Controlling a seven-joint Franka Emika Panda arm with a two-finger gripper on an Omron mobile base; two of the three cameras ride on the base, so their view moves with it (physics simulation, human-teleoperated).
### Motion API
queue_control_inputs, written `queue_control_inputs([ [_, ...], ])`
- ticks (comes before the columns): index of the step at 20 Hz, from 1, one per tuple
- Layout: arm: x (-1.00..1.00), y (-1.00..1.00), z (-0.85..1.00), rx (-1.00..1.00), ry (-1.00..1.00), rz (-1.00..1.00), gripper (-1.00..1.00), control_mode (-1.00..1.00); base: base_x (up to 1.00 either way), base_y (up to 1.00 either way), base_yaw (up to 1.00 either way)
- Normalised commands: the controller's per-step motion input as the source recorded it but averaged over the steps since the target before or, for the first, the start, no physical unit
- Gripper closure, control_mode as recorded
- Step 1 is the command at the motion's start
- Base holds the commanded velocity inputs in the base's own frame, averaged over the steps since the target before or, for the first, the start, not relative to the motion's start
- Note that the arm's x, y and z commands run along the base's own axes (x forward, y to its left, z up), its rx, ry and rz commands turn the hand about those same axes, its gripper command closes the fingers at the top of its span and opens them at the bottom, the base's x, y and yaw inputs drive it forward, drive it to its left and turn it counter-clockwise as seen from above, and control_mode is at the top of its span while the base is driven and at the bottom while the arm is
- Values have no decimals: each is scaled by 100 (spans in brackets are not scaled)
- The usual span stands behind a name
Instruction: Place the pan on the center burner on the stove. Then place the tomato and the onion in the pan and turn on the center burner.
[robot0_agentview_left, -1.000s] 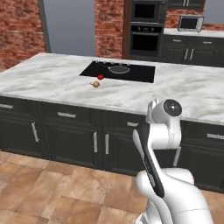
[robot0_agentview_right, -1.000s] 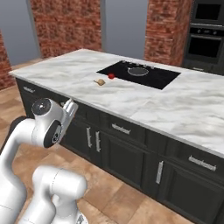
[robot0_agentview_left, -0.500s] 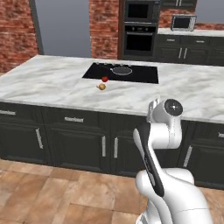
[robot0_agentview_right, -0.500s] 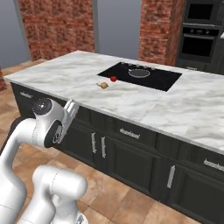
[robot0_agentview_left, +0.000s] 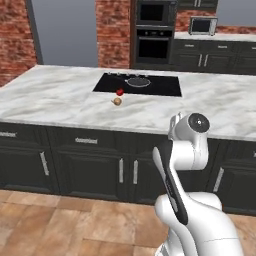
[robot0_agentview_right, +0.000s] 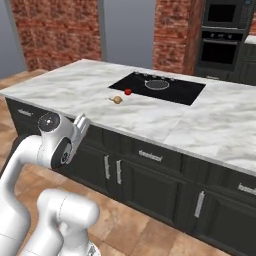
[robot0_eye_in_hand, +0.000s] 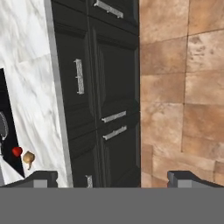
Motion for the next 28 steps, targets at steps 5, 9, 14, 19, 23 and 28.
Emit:
queue_control_inputs([
  [5,0,0,0,0,0,0,-100,100,51,27,-9],
  [9,0,0,0,0,0,0,-100,100,51,28,-10],
  [14,0,0,0,0,0,0,-100,100,53,25,-9],
  [19,0,0,0,0,0,0,-100,100,52,18,-7],
  [23,0,0,0,0,0,0,-100,100,49,16,-7],
  [28,0,0,0,0,0,0,-100,100,54,34,-11],
])
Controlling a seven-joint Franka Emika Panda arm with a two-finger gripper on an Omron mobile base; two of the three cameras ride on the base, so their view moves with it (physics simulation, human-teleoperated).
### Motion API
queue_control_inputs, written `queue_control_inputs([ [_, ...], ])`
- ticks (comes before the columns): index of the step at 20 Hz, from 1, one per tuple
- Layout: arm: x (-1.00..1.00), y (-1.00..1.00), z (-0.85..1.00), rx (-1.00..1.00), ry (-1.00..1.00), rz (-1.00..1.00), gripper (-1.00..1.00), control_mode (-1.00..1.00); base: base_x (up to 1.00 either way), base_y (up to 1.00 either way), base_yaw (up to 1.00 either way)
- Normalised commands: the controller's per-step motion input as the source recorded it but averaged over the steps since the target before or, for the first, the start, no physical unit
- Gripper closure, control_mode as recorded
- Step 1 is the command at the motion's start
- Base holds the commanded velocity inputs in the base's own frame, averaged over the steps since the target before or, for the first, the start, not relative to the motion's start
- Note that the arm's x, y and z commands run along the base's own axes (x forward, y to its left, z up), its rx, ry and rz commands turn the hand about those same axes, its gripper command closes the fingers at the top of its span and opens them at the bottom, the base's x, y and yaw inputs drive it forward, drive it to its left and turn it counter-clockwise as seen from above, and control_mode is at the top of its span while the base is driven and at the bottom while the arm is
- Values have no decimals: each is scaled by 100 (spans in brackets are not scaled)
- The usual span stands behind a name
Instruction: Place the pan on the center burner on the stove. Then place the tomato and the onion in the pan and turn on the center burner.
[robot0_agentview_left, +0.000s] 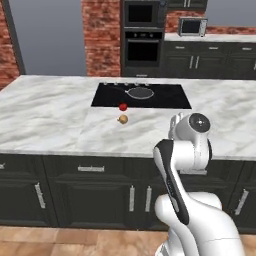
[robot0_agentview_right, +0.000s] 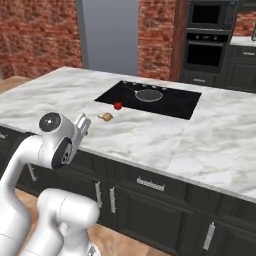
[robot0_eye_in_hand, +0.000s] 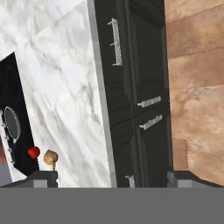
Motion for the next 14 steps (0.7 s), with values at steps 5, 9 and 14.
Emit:
queue_control_inputs([
  [5,0,0,0,0,0,0,-100,100,54,52,-16],
  [9,0,0,0,0,0,0,-100,100,47,32,-12],
  [14,0,0,0,0,0,0,-100,100,39,15,-7],
])
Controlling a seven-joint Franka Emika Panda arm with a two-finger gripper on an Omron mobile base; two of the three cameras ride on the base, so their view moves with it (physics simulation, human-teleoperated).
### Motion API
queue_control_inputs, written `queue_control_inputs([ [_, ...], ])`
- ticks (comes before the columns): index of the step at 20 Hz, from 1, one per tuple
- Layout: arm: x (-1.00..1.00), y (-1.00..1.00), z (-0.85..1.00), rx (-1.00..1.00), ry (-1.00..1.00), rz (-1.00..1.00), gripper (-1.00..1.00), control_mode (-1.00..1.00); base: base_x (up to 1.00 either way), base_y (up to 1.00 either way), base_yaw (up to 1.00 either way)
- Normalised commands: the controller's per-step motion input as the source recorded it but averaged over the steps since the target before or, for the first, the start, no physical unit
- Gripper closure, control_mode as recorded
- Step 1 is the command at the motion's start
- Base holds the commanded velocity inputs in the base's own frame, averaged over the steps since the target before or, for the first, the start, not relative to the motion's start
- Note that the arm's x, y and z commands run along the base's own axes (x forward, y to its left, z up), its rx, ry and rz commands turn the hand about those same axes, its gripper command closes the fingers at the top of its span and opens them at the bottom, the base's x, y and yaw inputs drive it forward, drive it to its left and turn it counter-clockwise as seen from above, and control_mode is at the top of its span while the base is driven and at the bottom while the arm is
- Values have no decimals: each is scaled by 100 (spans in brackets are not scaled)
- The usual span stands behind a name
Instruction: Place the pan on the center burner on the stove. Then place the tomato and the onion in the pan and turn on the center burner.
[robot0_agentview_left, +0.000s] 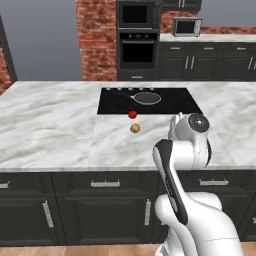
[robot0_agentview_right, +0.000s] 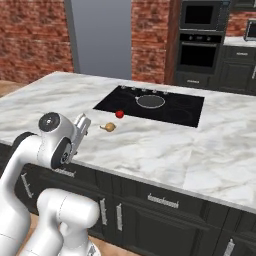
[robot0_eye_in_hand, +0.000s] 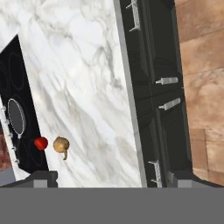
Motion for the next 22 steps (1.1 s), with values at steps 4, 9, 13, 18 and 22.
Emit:
queue_control_inputs([
  [4,0,0,0,0,0,0,-100,100,38,15,-7],
  [9,0,0,0,0,0,0,-100,100,43,26,-10],
  [13,0,0,0,0,0,0,-100,100,48,28,-9],
  [18,0,0,0,0,0,0,-100,100,45,23,-7],
  [22,0,0,0,0,0,0,-100,100,41,17,-6],
])
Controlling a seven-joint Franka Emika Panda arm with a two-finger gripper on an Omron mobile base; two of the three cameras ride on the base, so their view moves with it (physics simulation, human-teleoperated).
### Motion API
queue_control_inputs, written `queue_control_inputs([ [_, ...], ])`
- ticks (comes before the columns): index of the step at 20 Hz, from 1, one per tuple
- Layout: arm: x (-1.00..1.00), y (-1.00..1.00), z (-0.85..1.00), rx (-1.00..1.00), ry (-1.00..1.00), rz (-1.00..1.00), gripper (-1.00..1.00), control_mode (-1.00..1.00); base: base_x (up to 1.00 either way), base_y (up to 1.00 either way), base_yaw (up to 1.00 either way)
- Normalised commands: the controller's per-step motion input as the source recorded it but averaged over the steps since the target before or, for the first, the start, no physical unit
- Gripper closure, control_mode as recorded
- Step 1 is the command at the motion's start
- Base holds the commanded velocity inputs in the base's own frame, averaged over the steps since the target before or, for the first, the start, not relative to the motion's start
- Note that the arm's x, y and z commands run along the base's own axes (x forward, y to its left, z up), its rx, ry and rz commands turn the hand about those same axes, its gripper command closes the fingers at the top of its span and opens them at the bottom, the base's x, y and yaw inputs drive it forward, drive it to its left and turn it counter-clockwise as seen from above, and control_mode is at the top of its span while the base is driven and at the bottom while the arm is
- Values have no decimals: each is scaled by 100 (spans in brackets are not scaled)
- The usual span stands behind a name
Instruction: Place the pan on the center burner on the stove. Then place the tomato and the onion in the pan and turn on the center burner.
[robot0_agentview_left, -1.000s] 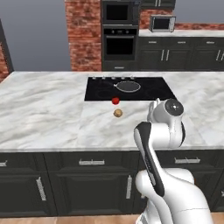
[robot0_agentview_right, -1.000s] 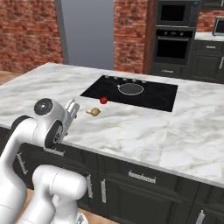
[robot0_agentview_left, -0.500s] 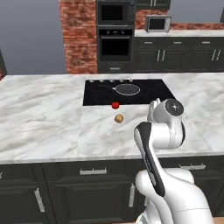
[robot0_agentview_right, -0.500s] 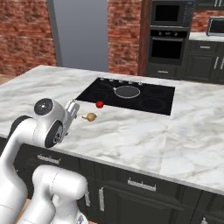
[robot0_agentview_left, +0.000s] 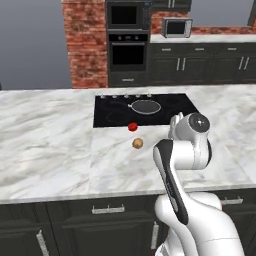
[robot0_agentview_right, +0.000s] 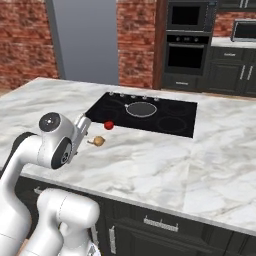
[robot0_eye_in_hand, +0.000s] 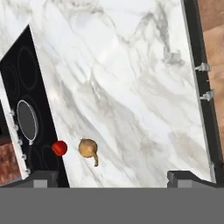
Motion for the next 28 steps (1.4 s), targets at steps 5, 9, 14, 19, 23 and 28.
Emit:
queue_control_inputs([
  [5,0,0,0,0,0,0,-100,100,36,19,-6],
  [9,0,0,0,0,0,0,-100,100,37,20,-4],
  [14,0,0,0,0,0,0,-100,100,32,20,-4],
  [19,8,10,0,0,16,0,-100,-100,12,9,-2],
  [23,0,11,0,0,17,16,-100,-100,0,0,0],
  [28,-2,0,0,0,2,28,-100,-100,0,0,0],
])
